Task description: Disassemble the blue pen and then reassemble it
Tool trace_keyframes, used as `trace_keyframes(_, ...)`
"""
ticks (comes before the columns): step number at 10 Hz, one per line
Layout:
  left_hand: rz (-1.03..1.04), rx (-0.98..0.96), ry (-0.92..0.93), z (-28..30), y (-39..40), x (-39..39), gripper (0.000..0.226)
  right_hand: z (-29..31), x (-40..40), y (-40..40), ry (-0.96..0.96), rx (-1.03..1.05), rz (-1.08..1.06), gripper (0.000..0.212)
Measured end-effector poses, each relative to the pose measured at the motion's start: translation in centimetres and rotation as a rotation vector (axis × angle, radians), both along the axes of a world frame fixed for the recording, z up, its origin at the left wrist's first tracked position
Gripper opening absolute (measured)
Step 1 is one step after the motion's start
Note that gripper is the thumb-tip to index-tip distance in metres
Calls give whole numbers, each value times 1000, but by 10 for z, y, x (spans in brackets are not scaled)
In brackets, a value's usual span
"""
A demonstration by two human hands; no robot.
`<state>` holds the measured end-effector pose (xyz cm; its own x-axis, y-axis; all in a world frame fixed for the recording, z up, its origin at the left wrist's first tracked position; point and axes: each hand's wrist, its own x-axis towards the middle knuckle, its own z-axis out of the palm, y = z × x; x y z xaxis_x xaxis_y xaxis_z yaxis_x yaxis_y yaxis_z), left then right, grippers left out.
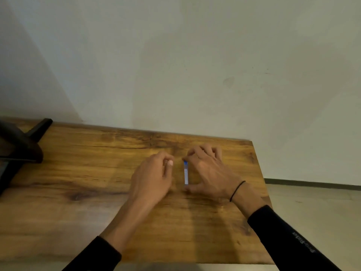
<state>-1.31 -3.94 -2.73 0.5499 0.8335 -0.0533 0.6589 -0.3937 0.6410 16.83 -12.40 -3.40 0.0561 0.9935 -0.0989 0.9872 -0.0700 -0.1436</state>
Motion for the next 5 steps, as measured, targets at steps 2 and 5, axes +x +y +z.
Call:
trace_keyframes(2, -126, 198, 85, -30, -7, -6, 22, -26, 5, -3, 13, 25, -30, 79)
trace_keyframes(5, 25, 88, 161, 58, -3, -3, 16, 70, 2, -4, 79, -48, -225, 72)
